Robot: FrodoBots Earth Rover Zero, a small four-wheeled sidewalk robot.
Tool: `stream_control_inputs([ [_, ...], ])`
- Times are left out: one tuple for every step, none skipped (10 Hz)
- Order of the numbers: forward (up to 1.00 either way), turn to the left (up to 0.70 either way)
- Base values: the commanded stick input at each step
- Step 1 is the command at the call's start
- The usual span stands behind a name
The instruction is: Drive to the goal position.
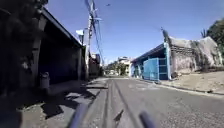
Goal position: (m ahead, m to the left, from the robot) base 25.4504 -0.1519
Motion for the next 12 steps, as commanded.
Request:
stream_control_inputs([
  [0.85,0.0],
  [0.85,0.0],
  [0.85,0.0],
  [0.85,0.0],
  [0.85,0.0],
  [0.85,0.0],
  [0.85,0.0],
  [0.85,0.0],
  [0.85,0.0],
  [0.85,0.0],
  [0.85,0.0],
  [0.83,0.0],
])
